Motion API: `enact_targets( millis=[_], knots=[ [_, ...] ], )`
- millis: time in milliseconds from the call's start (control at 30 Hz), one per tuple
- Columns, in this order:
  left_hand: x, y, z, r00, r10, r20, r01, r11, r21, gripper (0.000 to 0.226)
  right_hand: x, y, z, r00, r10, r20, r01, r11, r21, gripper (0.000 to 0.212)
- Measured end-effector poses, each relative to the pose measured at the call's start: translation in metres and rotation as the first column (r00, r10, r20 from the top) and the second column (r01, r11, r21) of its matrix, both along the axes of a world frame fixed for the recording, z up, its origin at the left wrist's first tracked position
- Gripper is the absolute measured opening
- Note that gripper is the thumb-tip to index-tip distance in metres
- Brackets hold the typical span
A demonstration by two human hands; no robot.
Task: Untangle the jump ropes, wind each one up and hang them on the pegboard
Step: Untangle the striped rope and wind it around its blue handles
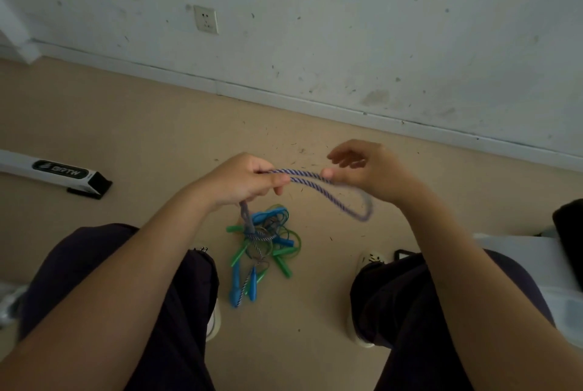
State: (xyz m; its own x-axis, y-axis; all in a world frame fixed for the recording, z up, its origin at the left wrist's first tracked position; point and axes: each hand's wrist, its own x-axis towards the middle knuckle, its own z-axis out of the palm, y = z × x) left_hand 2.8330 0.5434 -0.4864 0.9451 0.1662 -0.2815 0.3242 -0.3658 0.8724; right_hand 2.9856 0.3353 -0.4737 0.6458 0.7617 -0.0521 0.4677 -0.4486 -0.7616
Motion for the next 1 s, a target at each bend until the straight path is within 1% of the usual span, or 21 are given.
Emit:
enact_targets(
  millis=[67,100,167,233,267,333,367,433,467,500,533,600,667,733,767,833,933,1000],
  knots=[
    [0.002,-0.008,-0.002,0.996,-0.079,-0.027,0.077,0.995,-0.069,0.029,-0.012,0.009,-0.002,0.979,0.112,-0.171,-0.101,0.992,0.077,0.055],
    [0.003,-0.012,-0.003,0.993,-0.113,-0.029,0.110,0.988,-0.107,0.029,-0.018,0.012,-0.003,0.950,0.163,-0.265,-0.142,0.985,0.099,0.053],
    [0.006,-0.017,-0.003,0.987,-0.159,-0.009,0.155,0.970,-0.186,0.026,-0.024,0.016,-0.005,0.891,0.230,-0.391,-0.216,0.973,0.082,0.044],
    [0.007,-0.016,-0.002,0.985,-0.172,0.018,0.171,0.960,-0.224,0.020,-0.027,0.017,-0.005,0.860,0.266,-0.435,-0.260,0.963,0.076,0.032],
    [0.008,-0.015,-0.001,0.984,-0.174,0.025,0.175,0.960,-0.216,0.021,-0.027,0.017,-0.004,0.851,0.269,-0.451,-0.261,0.962,0.081,0.026],
    [0.009,-0.012,0.000,0.981,-0.192,0.021,0.192,0.969,-0.154,0.023,-0.027,0.018,-0.001,0.838,0.256,-0.482,-0.259,0.964,0.060,0.019],
    [0.009,-0.011,0.000,0.980,-0.201,0.008,0.201,0.973,-0.114,0.024,-0.027,0.018,0.001,0.839,0.248,-0.484,-0.272,0.962,0.021,0.019],
    [0.010,-0.008,0.001,0.975,-0.220,-0.025,0.218,0.974,-0.069,0.025,-0.026,0.017,0.003,0.869,0.228,-0.438,-0.293,0.952,-0.085,0.026],
    [0.010,-0.006,0.001,0.974,-0.225,-0.034,0.223,0.973,-0.061,0.026,-0.025,0.016,0.005,0.887,0.222,-0.406,-0.287,0.952,-0.107,0.027],
    [0.009,-0.003,0.002,0.974,-0.225,-0.037,0.223,0.973,-0.052,0.028,-0.022,0.014,0.006,0.902,0.211,-0.377,-0.262,0.961,-0.090,0.025],
    [0.008,0.001,0.004,0.976,-0.217,-0.032,0.216,0.976,-0.039,0.030,-0.019,0.011,0.007,0.917,0.190,-0.352,-0.216,0.976,-0.036,0.021],
    [0.007,0.009,0.007,0.985,-0.171,0.004,0.171,0.985,-0.029,0.031,-0.008,0.006,0.008,0.933,0.114,-0.342,-0.065,0.987,0.150,0.020],
    [0.005,0.018,0.009,0.992,-0.120,0.044,0.121,0.992,-0.023,0.033,0.004,-0.001,0.008,0.934,-0.020,-0.356,0.140,0.938,0.317,0.023],
    [0.004,0.023,0.009,0.994,-0.091,0.062,0.090,0.996,0.009,0.035,0.015,-0.007,0.008,0.928,-0.153,-0.340,0.290,0.870,0.400,0.026],
    [0.003,0.024,0.008,0.995,-0.073,0.073,0.072,0.997,0.021,0.036,0.018,-0.009,0.008,0.922,-0.187,-0.338,0.326,0.847,0.420,0.027],
    [0.001,0.021,0.007,0.995,-0.022,0.093,0.022,1.000,0.007,0.037,0.018,-0.012,0.010,0.931,-0.172,-0.321,0.303,0.854,0.422,0.025],
    [0.001,0.010,0.007,0.995,-0.016,0.096,0.022,0.998,-0.063,0.034,0.005,-0.011,0.011,0.951,-0.013,-0.309,0.122,0.934,0.336,0.014],
    [0.002,0.000,0.008,0.994,-0.071,0.081,0.078,0.993,-0.091,0.034,-0.006,-0.006,0.009,0.935,0.109,-0.338,-0.004,0.954,0.299,0.026]
  ],
)
